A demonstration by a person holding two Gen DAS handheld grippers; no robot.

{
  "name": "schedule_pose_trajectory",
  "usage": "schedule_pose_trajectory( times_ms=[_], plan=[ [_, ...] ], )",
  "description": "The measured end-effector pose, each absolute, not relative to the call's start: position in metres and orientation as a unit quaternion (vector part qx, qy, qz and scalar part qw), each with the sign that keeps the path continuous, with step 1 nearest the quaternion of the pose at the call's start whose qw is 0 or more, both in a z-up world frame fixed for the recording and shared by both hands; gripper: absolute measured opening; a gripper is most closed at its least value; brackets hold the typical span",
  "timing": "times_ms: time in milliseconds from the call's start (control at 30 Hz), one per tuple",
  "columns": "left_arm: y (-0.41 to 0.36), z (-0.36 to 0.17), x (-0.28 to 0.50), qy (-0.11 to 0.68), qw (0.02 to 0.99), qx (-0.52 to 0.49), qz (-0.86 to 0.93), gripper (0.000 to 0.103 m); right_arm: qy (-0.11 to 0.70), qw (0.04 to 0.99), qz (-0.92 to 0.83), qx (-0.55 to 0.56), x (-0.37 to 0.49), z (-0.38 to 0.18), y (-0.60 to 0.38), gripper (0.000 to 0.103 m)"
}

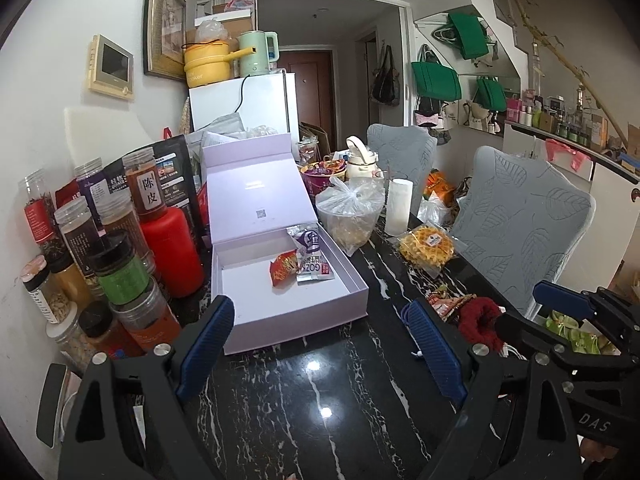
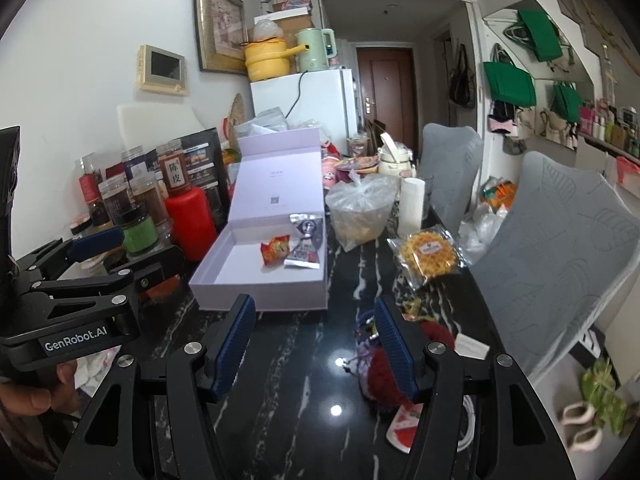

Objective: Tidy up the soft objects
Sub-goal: 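Withdraw both grippers from the box back toward the table items, then grasp the dark red fuzzy sock with the left gripper and lift it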

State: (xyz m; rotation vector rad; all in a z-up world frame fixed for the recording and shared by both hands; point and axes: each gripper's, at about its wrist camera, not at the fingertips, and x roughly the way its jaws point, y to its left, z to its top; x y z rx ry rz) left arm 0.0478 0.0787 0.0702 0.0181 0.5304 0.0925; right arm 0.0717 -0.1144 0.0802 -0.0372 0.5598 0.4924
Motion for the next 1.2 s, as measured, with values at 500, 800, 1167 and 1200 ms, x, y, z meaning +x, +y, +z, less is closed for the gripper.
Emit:
schedule_pose_trajectory(
  times_ms=[500,800,1167,1200],
  plan=[
    [0.025,0.039,0.047,0.279,0.960,0.019,-0.018,0.090,0.291,0.939,0.181,-0.015,0.048,0.053,-0.170,0.067],
    [-0.004,0.017,0.056,0.303,0.951,0.014,-0.059,0.090,0.305,0.940,0.154,-0.012,0.041,0.036,-0.196,0.071],
    [-0.039,-0.015,0.089,0.346,0.932,0.014,-0.107,0.090,0.335,0.933,0.128,-0.008,0.049,0.011,-0.229,0.073],
    [-0.042,-0.019,0.092,0.350,0.930,0.014,-0.109,0.090,0.337,0.933,0.126,-0.007,0.050,0.009,-0.232,0.073]
  ],
)
